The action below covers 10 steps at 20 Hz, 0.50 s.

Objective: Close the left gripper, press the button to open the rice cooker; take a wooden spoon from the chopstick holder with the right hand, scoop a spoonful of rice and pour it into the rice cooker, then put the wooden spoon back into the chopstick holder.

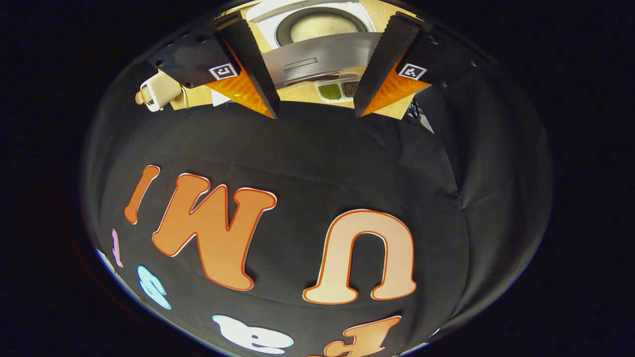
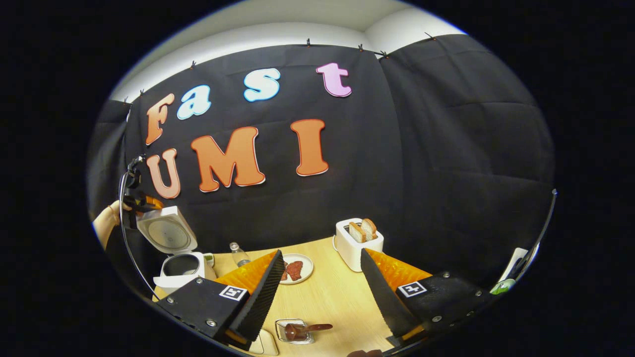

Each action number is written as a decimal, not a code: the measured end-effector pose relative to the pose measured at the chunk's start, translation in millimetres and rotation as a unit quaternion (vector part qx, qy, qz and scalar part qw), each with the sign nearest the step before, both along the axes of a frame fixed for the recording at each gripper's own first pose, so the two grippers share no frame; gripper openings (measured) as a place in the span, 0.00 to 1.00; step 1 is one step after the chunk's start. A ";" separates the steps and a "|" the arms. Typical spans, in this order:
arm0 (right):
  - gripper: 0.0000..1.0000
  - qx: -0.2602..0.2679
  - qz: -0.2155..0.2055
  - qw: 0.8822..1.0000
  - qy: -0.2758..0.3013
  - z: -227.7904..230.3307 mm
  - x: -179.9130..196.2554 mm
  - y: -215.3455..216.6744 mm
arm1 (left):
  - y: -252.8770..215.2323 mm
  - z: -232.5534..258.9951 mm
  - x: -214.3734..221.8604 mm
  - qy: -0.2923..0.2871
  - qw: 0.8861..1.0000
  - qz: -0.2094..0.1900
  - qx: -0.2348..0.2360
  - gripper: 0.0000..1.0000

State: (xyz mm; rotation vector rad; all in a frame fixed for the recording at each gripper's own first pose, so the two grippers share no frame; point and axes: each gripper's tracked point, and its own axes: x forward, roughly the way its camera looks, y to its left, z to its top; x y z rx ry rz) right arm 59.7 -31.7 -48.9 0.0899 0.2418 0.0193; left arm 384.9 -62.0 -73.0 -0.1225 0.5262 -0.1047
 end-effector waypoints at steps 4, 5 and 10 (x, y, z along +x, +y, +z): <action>0.95 -0.033 0.039 0.999 -0.007 -2.2 -4.1 12.1 | -13.1 -25.8 -46.3 0.019 1.000 -0.010 -0.008 1.00; 0.95 -0.040 0.050 0.998 -0.005 -3.7 -6.3 14.7 | -17.8 -36.9 -58.7 0.026 1.000 -0.012 -0.009 1.00; 0.95 -0.039 0.088 0.995 -0.003 -6.7 -15.5 22.2 | -22.2 -96.5 -104.1 0.029 0.999 0.006 0.018 1.00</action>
